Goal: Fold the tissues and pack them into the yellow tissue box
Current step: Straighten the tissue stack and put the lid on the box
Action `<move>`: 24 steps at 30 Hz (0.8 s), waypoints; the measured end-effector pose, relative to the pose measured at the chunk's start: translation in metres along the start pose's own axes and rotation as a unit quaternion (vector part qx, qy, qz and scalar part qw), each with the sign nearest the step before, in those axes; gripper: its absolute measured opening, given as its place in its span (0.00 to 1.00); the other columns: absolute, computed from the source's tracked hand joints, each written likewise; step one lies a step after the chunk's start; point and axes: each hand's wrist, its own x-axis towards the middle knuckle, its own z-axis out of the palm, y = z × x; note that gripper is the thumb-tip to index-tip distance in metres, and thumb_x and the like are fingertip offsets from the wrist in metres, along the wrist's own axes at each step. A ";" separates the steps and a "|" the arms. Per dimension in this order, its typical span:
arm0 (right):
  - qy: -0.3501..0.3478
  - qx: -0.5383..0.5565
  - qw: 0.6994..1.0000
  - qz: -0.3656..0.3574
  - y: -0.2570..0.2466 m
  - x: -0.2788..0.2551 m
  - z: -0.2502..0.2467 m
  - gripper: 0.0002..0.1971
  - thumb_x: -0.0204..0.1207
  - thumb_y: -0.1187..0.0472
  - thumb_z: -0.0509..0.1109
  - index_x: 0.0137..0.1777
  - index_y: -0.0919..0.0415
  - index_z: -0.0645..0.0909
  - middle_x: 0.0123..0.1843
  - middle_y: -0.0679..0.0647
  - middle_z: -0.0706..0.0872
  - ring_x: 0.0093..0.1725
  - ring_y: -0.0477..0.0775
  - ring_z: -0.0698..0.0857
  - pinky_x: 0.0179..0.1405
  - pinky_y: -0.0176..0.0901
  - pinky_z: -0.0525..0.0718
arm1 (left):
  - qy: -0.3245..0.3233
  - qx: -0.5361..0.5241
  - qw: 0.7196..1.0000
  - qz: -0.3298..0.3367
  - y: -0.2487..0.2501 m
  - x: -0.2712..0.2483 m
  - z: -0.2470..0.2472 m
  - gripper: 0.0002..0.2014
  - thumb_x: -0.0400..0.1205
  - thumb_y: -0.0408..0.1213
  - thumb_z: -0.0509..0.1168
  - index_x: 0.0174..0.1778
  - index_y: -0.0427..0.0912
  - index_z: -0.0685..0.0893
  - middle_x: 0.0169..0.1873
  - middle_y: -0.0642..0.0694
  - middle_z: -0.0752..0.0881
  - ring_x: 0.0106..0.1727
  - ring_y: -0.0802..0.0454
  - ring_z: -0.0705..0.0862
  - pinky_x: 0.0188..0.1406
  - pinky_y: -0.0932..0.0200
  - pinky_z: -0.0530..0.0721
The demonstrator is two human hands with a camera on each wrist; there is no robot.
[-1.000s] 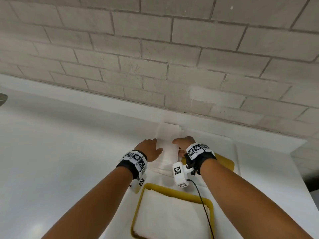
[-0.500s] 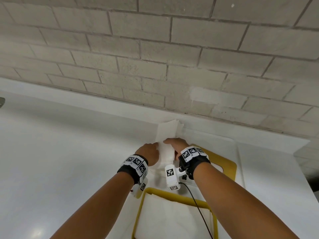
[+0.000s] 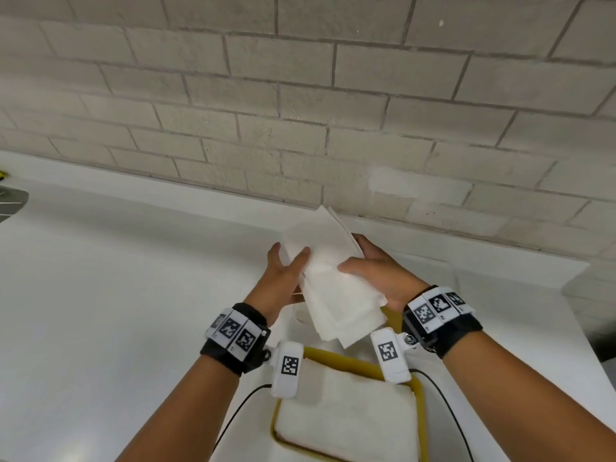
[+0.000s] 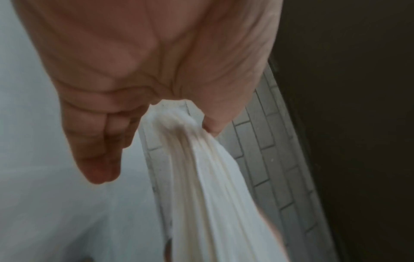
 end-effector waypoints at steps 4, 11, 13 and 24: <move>-0.022 -0.007 1.000 0.006 -0.003 -0.040 0.012 0.25 0.82 0.67 0.70 0.76 0.48 0.73 0.65 0.55 0.88 0.60 0.58 0.90 0.55 0.51 0.90 | -0.004 -0.173 0.984 0.032 0.005 -0.027 0.003 0.29 0.89 0.44 0.66 0.85 0.55 0.63 0.70 0.47 0.86 0.66 0.47 0.89 0.62 0.45 0.89; -0.032 -0.015 0.999 0.002 0.012 -0.082 0.035 0.24 0.83 0.65 0.68 0.76 0.47 0.72 0.68 0.50 0.87 0.68 0.53 0.86 0.72 0.58 0.83 | 0.062 -0.145 0.978 0.135 -0.002 -0.067 0.016 0.33 0.90 0.31 0.63 0.85 0.63 0.60 0.75 0.48 0.80 0.72 0.48 0.83 0.72 0.41 0.83; -0.053 -0.026 0.998 0.003 0.012 -0.094 0.032 0.23 0.84 0.68 0.66 0.75 0.48 0.74 0.68 0.50 0.88 0.68 0.53 0.87 0.71 0.55 0.84 | 0.062 -0.151 0.977 0.139 -0.007 -0.078 0.014 0.34 0.89 0.29 0.64 0.85 0.63 0.60 0.75 0.49 0.80 0.71 0.48 0.84 0.72 0.41 0.84; -0.154 -0.441 0.884 -0.003 0.049 -0.115 -0.011 0.31 0.82 0.57 0.73 0.83 0.38 0.69 0.79 0.40 0.76 0.74 0.39 0.76 0.69 0.29 0.74 | -0.011 0.355 0.916 0.189 -0.085 -0.124 -0.036 0.30 0.81 0.43 0.75 0.77 0.65 0.72 0.54 0.62 0.85 0.47 0.67 0.87 0.45 0.78 0.81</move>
